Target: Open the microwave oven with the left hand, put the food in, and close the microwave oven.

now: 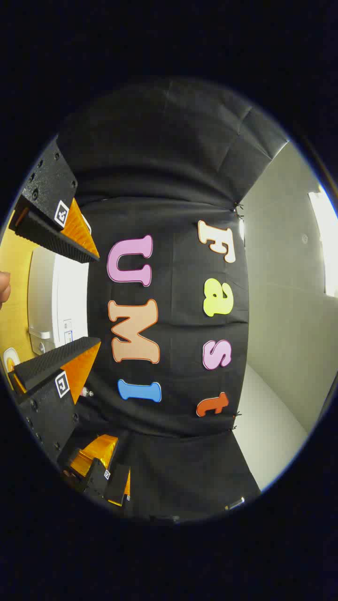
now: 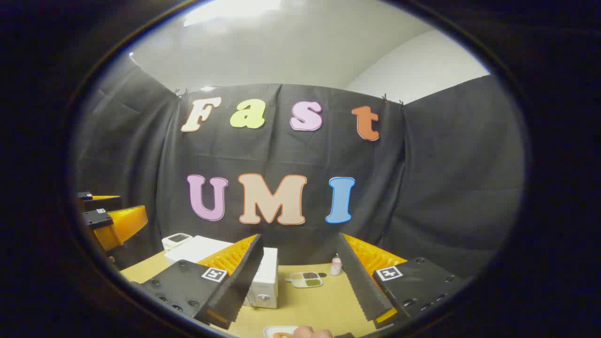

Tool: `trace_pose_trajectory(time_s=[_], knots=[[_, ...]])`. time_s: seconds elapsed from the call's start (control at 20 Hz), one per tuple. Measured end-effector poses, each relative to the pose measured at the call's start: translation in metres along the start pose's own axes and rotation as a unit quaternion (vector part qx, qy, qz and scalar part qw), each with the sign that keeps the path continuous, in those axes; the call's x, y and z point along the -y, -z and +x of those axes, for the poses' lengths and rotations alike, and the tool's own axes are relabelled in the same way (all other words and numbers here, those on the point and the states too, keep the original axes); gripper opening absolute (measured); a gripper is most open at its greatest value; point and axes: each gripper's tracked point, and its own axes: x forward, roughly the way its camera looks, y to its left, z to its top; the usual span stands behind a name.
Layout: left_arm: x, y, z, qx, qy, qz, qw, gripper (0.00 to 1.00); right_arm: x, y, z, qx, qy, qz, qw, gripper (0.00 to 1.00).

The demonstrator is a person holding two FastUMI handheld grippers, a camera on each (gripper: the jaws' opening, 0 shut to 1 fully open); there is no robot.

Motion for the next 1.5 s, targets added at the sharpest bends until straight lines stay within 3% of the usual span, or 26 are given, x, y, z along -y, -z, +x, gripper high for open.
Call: trace_pose_trajectory(time_s=[0.95, 1.5], knots=[[0.006, 0.024, 0.008, -0.039, -0.029, -0.023, 0.999, 0.95, 0.010, 0.003, 0.021, 0.007, -0.032, -0.017, 0.999, 0.96], [0.009, 0.052, 0.021, -0.061, -0.020, -0.015, 0.998, 0.96, 0.014, 0.014, 0.024, -0.004, -0.031, -0.011, 0.999, 0.96]])
